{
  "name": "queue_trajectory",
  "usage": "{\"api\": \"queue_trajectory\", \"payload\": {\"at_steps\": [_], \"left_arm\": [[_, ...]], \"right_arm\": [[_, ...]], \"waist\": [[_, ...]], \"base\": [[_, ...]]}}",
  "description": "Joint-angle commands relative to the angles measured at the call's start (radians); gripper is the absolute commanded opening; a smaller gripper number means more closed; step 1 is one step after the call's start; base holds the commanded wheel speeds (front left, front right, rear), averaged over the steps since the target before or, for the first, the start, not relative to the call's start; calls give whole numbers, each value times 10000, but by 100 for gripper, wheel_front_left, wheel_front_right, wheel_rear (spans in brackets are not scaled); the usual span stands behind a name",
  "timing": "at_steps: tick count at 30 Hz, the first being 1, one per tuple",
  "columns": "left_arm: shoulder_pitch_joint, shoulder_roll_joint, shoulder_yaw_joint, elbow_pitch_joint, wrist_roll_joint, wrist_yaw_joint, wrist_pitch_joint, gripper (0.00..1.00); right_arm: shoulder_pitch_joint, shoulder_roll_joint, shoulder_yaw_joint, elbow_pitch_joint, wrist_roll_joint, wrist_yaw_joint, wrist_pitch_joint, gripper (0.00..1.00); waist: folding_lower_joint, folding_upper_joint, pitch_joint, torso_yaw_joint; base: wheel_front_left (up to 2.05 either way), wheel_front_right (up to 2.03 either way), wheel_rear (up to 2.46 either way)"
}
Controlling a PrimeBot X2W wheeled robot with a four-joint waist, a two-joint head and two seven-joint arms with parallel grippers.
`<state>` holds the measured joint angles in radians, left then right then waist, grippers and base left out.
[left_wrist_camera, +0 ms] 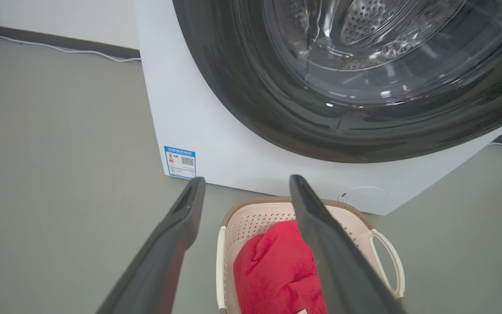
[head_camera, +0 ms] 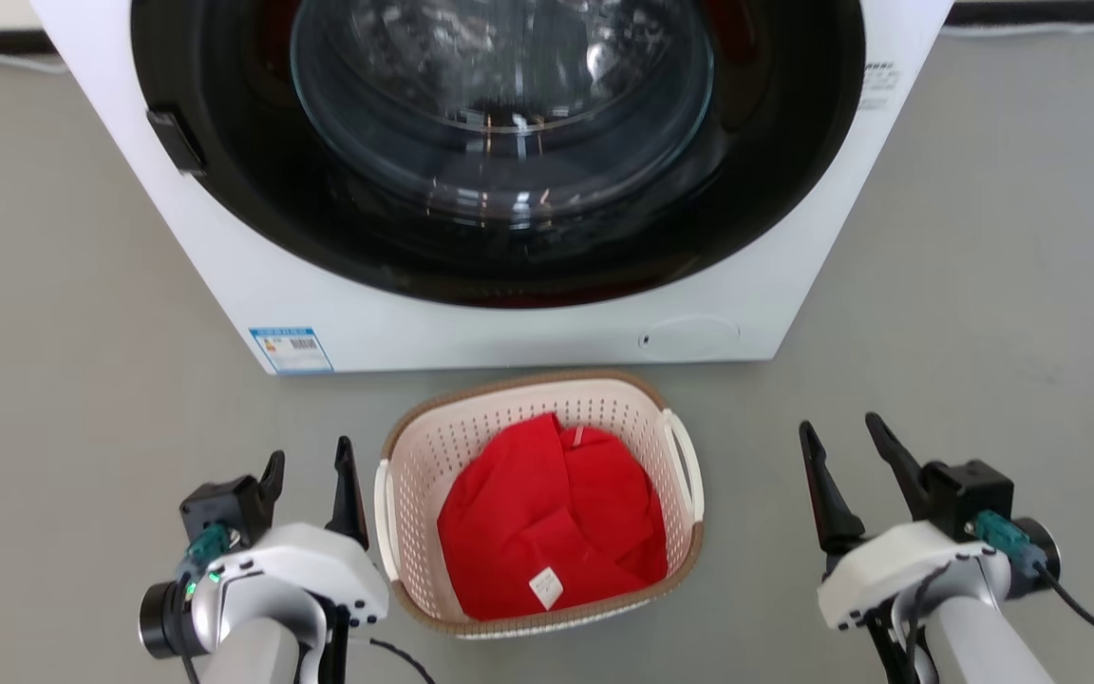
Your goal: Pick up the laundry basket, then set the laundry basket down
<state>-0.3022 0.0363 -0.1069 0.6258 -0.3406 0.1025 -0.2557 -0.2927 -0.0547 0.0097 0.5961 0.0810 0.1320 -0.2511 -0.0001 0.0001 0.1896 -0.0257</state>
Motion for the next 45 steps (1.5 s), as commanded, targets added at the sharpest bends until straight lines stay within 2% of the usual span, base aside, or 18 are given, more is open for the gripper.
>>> {"api": "queue_trajectory", "payload": {"at_steps": [1, 6, 13, 26, 45], "left_arm": [[149, 144, 373, -448, 197, -106, -61, 100], [859, 142, 446, -980, 249, -396, -61, 100], [1776, 140, 526, -1538, 126, -357, -61, 100], [2837, 140, 770, -2424, 57, -316, -61, 100], [2923, 139, 931, -2611, 164, -354, -61, 100]], "right_arm": [[178, 45, 170, -320, -59, -13, -107, 100], [744, 45, -58, -608, -100, -13, -107, 100], [1593, 45, -294, -892, -209, -13, -107, 100], [2308, 45, -750, -1302, -438, -13, -107, 100], [2430, 45, -771, -1289, -345, -13, -107, 100]], "waist": [[1, -1, -343, -1], [1, -1, -952, 24], [1, -1, -1697, -19], [1, -1, -2121, -70], [1, -1, -2244, -19]], "base": [[0, 0, 0], [0, 0, 0], [0, 0, 0], [0, 0, 0], [0, 0, 0]]}}
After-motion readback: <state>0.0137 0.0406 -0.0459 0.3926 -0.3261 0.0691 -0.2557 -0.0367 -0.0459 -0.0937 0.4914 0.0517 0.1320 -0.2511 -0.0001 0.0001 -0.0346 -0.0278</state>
